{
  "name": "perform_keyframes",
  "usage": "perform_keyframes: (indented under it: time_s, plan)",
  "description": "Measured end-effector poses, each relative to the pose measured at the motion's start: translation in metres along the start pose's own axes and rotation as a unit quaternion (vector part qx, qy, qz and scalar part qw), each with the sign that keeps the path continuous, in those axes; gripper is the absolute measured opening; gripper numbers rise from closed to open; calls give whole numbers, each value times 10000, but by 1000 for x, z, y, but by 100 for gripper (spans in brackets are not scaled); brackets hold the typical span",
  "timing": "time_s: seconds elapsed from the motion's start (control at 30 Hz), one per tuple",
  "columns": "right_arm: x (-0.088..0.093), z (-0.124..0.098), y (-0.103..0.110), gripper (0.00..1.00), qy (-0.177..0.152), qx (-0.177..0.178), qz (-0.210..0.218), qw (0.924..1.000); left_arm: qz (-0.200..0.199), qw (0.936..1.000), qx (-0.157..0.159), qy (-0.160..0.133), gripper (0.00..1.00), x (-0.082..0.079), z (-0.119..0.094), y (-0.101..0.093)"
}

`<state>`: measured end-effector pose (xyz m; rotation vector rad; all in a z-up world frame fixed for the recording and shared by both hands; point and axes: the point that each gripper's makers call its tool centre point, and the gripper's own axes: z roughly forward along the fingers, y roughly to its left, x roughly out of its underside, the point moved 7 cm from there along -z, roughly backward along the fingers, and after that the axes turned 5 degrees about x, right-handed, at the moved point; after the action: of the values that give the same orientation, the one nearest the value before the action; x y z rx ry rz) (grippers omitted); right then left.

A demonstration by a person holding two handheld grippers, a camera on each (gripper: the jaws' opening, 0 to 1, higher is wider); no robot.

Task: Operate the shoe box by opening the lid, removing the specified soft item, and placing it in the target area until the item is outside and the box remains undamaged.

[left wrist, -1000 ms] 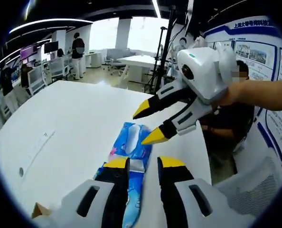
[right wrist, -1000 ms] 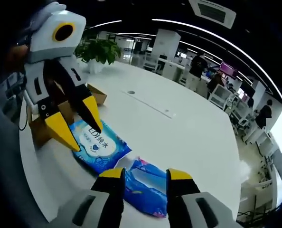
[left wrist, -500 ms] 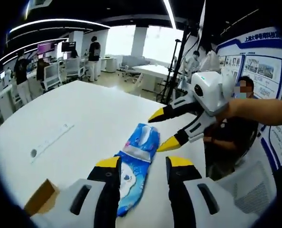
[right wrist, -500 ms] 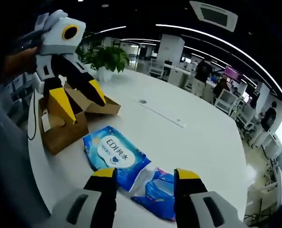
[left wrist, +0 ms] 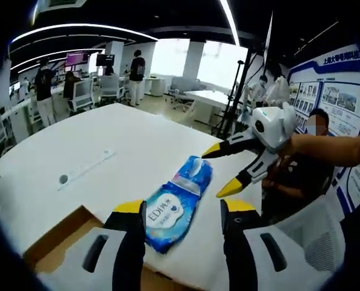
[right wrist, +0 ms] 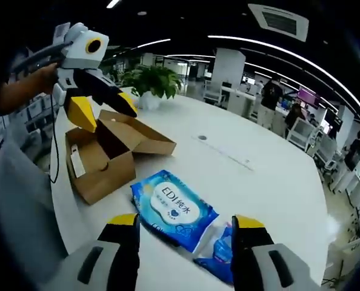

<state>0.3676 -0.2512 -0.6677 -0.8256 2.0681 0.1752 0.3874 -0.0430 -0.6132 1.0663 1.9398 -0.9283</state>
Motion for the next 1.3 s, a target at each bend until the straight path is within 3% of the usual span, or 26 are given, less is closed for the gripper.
perform_keyframes:
  time_s: [0.37,0.63,0.93,1.07,1.3]
  plan:
    - [-20,13,26,66,-105,-558,-293,9980,-238,9982,-451,-329,62,15,-50,3]
    - [-29,28,46,67,-121,-945,-621,9935,-342,9952,-763,-512,63,25,-86,0]
    - [-42,42,72,68,-171,-1474,-956,9843,-436,9937,-952,-404,70,53,-117,-6]
    - [-49,53,80,68,-198,-1658,-1107,9797,-584,9909,-1076,-564,70,62,-131,-9]
    - [-56,68,99,68,-177,-2031,-1338,9698,-675,9851,-1464,-602,68,81,-151,-12]
